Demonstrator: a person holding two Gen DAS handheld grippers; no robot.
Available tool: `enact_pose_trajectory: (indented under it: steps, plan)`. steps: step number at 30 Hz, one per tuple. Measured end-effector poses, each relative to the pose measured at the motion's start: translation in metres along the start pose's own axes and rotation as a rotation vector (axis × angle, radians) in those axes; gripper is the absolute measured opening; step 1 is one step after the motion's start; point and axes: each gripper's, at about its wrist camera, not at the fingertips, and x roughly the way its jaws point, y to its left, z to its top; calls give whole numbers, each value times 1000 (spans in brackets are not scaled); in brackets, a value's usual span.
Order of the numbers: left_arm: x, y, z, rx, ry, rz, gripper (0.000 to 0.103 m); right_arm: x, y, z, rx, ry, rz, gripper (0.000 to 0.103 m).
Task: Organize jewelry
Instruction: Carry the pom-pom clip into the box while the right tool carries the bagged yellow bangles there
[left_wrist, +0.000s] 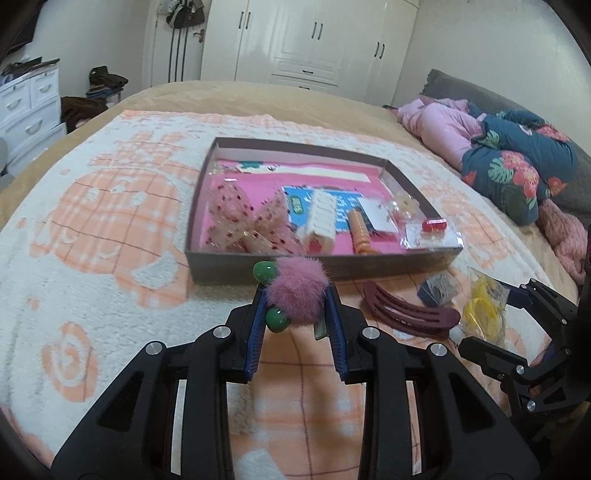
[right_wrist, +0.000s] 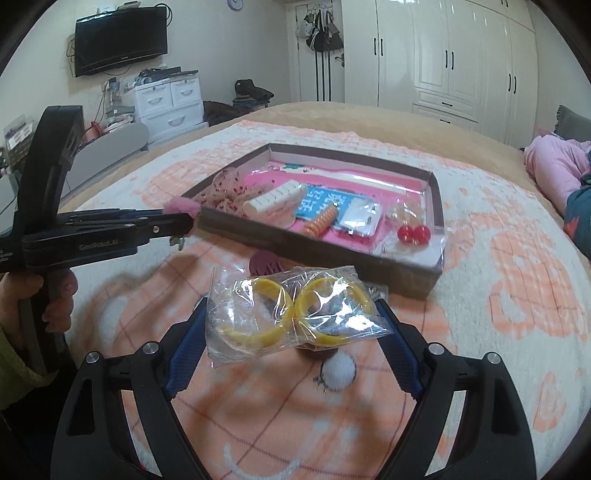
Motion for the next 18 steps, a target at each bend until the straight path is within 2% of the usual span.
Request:
enact_pose_trajectory:
  steps: [18]
  plan:
    - [11, 17, 28, -49, -32, 6, 23, 36, -9, 48, -6, -21, -24, 83]
